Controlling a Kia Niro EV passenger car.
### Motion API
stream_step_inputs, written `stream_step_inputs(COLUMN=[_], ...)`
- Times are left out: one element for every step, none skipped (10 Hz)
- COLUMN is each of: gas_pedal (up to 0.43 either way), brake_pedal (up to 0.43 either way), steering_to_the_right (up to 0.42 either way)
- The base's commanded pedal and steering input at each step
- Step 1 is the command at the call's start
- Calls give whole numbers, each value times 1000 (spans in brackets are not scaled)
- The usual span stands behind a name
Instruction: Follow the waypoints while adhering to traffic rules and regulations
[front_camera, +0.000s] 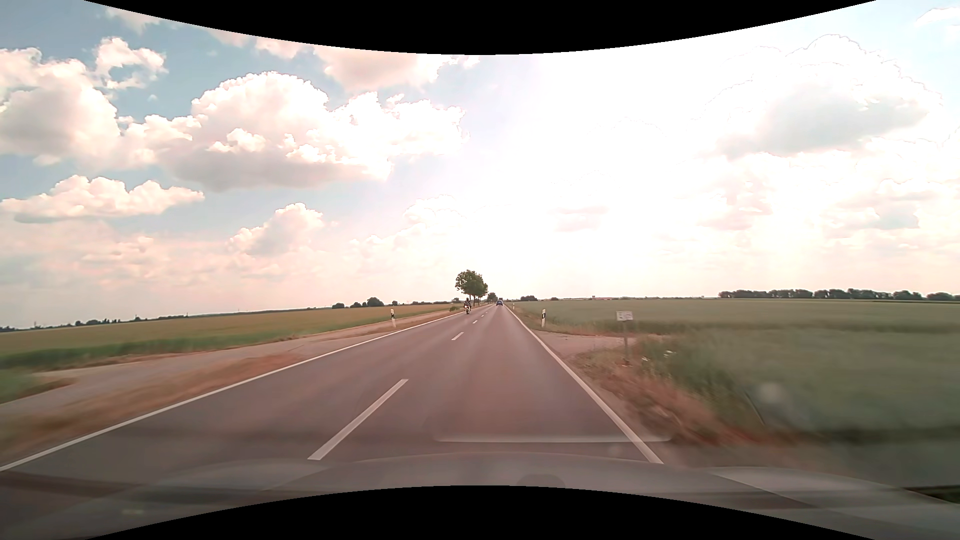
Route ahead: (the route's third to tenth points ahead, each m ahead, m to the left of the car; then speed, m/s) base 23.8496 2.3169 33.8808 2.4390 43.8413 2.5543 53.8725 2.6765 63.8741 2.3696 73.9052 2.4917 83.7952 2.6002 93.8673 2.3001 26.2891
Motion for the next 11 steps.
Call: stream_step_inputs(gas_pedal=[189,189,189,189,189,209,220,220,220,220,220], brake_pedal=[0,0,0,0,0,0,0,0,0,0,0], steering_to_the_right=[-2,-2,-2,-2,-2,-3,-4,-4,-4,-4,-4])
